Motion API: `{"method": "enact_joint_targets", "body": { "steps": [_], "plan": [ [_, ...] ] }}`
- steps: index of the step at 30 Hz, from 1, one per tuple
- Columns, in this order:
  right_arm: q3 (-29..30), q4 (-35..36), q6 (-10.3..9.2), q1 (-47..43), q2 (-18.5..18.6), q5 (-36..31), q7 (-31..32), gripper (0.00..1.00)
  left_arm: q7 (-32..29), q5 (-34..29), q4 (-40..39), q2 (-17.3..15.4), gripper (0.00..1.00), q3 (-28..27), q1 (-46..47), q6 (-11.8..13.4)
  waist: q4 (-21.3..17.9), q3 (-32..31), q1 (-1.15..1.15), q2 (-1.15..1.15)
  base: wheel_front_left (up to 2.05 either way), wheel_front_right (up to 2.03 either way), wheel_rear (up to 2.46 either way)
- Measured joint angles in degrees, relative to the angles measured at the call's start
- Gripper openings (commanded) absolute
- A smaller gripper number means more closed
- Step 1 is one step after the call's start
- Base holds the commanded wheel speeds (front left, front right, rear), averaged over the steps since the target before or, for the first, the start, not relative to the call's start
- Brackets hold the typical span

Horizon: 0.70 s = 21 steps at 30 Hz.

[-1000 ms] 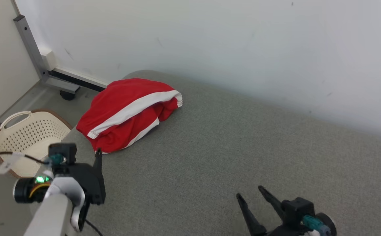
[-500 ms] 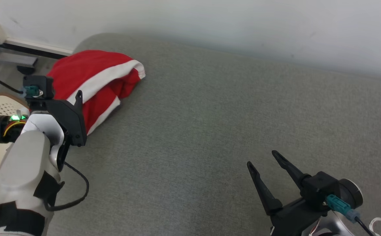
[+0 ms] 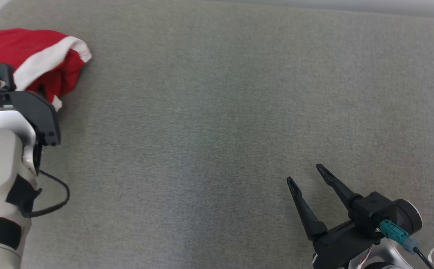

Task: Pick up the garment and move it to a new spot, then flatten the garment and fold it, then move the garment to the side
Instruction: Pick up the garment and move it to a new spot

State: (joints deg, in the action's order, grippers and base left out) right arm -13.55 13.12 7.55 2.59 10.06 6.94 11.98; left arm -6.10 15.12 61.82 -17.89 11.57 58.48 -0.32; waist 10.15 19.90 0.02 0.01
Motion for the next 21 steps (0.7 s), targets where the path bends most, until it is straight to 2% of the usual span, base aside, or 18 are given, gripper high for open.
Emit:
{"method": "enact_joint_targets", "body": {
  "steps": [4,10,11,12,13,21],
  "plan": [
    [0.3,-0.1,0.00,0.1,-0.2,-0.1,-0.3,1.00,2.3,0.4,1.1,-0.5,1.00,-1.0,1.2,2.9,-1.6,1.8,0.00,0.00,0.00,0.00,0.00],
    [-0.3,-2.0,0.00,0.6,-1.2,0.1,-1.4,1.00,3.2,0.6,3.3,-0.4,1.00,-0.8,1.8,3.4,-2.5,1.7,-0.01,0.00,0.00,0.00,0.00],
    [-0.6,-2.4,0.00,0.6,-1.4,0.2,-1.5,1.00,3.2,0.6,3.8,-0.5,0.84,-0.7,1.8,3.6,-2.6,1.3,-0.01,-0.01,0.00,0.00,0.00],
    [-0.8,-2.8,0.00,0.7,-1.5,0.3,-1.8,1.00,3.3,0.6,4.1,-0.8,0.36,-0.6,1.8,3.8,-2.6,0.8,-0.01,-0.01,0.00,0.00,0.00],
    [-1.0,-3.2,0.00,0.7,-1.6,0.5,-1.9,1.00,3.8,0.6,4.2,-1.0,0.00,-0.5,1.8,3.9,-2.6,0.4,-0.02,-0.01,0.00,0.00,0.00],
    [-1.9,-7.1,0.00,-0.3,-2.5,1.3,-4.0,1.00,7.4,0.5,5.5,-1.7,0.00,0.6,1.3,4.4,-3.2,-5.1,-0.02,-0.01,0.00,0.00,0.00]
  ]
}}
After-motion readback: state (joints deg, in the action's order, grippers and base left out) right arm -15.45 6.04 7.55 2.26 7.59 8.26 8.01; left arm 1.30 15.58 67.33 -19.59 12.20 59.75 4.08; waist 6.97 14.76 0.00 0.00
